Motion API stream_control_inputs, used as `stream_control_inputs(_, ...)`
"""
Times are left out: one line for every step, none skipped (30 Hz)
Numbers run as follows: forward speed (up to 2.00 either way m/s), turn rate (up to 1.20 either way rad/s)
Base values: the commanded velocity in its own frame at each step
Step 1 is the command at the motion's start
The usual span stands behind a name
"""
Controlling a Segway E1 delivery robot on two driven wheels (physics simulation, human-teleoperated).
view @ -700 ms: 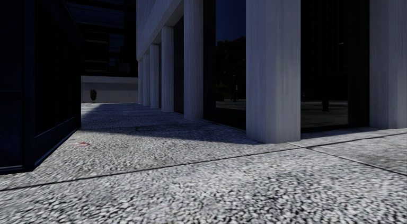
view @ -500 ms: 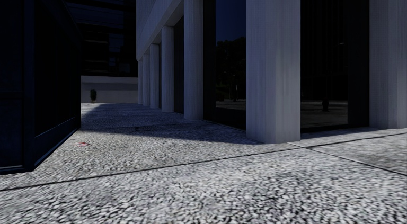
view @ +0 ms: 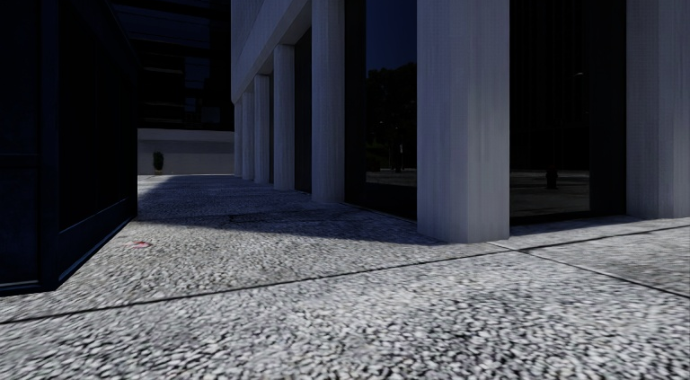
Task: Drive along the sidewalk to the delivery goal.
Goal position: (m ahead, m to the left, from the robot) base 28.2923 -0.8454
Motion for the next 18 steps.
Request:
stream_control_inputs(0.0,0.0)
stream_control_inputs(0.0,0.0)
stream_control_inputs(0.0,0.0)
stream_control_inputs(0.0,0.0)
stream_control_inputs(0.0,0.0)
stream_control_inputs(0.0,0.0)
stream_control_inputs(0.0,0.0)
stream_control_inputs(0.0,0.0)
stream_control_inputs(0.0,0.0)
stream_control_inputs(0.25,0.04)
stream_control_inputs(0.61,0.11)
stream_control_inputs(0.87,0.12)
stream_control_inputs(0.87,0.12)
stream_control_inputs(1.0,0.13)
stream_control_inputs(1.04,0.14)
stream_control_inputs(1.05,0.14)
stream_control_inputs(1.05,0.14)
stream_control_inputs(1.05,0.14)
